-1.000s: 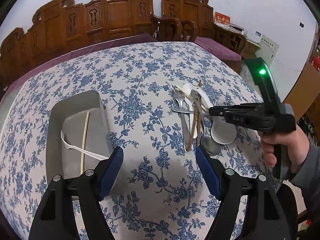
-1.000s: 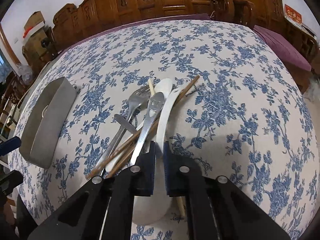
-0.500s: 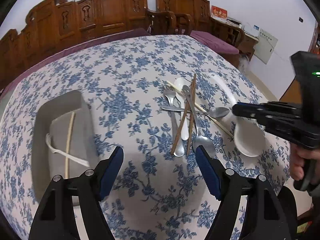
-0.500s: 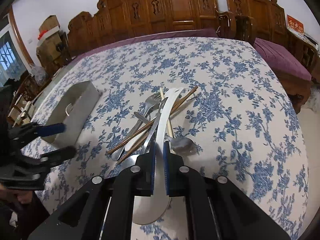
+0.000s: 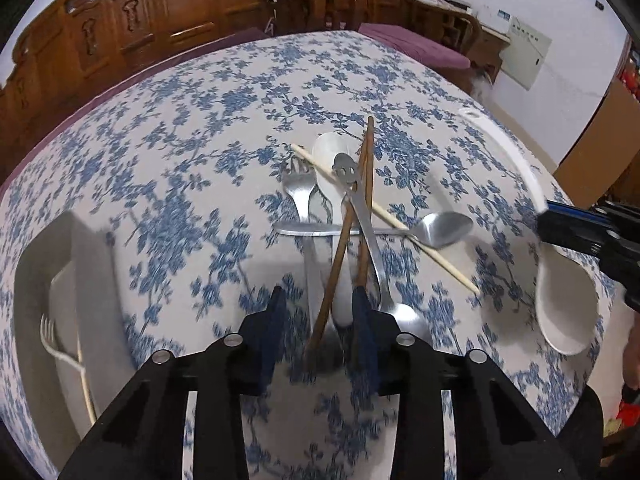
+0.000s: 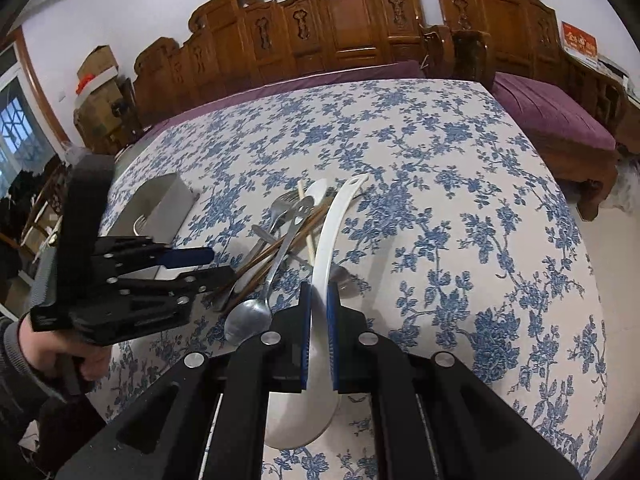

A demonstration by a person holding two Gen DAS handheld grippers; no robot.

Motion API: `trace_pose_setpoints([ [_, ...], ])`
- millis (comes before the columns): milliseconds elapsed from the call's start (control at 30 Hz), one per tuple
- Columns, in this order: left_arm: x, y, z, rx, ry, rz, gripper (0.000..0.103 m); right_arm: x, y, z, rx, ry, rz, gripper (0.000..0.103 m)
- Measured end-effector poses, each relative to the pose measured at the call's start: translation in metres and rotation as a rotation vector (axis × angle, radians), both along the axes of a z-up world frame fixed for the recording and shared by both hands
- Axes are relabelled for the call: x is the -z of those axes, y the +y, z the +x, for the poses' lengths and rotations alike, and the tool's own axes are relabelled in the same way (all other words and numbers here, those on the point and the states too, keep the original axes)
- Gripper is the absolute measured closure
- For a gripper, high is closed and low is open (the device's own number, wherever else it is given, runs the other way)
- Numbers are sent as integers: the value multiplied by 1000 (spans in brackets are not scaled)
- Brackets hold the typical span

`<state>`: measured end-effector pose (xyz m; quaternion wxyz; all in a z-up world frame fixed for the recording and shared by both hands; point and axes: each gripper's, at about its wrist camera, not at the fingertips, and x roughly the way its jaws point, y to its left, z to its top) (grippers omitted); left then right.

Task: Organize utensils

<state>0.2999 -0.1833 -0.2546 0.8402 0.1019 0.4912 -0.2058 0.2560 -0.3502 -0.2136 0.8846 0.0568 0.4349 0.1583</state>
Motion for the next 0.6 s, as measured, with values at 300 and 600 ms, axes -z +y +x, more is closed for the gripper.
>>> trace_pose_setpoints([
  [300, 13, -18, 27, -2, 42, 8, 80, -2, -9, 2, 18, -1, 26, 94],
  [600, 16, -34, 42, -2, 46, 42, 82, -2, -3, 1, 0, 4, 36, 94],
])
